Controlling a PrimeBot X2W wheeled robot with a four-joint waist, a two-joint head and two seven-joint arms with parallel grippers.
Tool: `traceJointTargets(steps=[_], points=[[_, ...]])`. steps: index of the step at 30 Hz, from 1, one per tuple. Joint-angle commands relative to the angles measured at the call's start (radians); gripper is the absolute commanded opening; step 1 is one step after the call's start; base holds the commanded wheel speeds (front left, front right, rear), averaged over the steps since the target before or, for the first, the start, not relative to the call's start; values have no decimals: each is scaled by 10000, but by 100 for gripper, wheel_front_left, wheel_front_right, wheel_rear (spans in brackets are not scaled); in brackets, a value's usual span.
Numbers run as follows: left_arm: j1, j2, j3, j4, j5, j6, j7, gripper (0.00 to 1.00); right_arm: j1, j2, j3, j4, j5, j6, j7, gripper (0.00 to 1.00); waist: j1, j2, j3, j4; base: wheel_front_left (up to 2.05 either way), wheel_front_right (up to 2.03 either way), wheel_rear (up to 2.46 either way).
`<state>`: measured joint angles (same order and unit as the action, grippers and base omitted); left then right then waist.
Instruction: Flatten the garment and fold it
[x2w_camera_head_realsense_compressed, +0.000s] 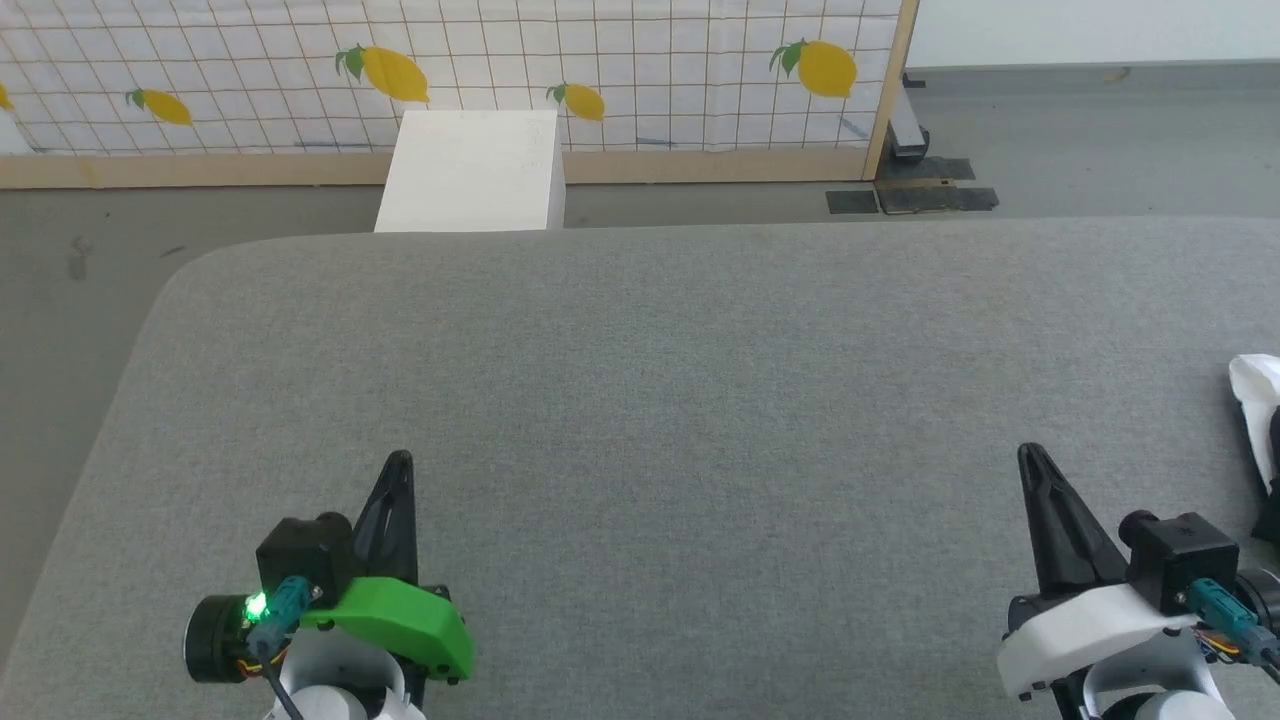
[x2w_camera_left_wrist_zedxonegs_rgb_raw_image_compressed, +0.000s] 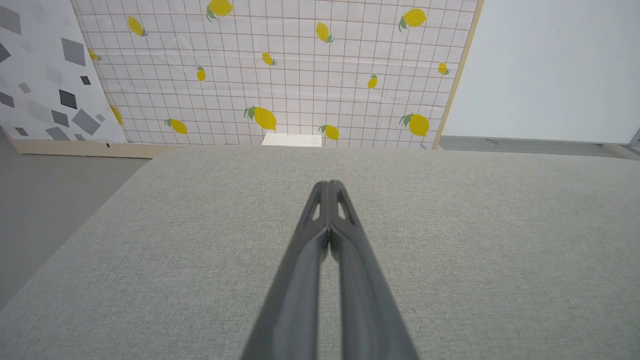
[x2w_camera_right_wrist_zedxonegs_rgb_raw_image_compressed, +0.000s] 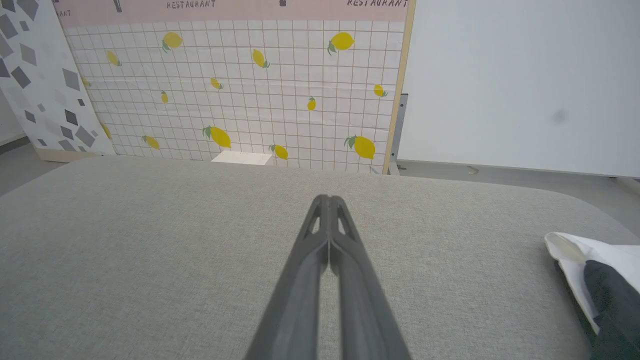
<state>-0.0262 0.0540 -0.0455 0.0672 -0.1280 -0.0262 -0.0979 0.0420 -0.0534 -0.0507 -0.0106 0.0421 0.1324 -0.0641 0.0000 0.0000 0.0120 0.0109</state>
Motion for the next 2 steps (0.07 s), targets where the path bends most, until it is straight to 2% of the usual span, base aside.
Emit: traceJointTargets(steps=[1,2], points=[[112,-24,51,-73,219,44,46,0,-151,20,49,37,-124,-11,49,0,0,0,-3,-3,0,0,0],[116,-24,61,-87,245,49,68,0,-158,20,60,39,-131,-11,63,0,0,0,-6,-5,0,0,0]])
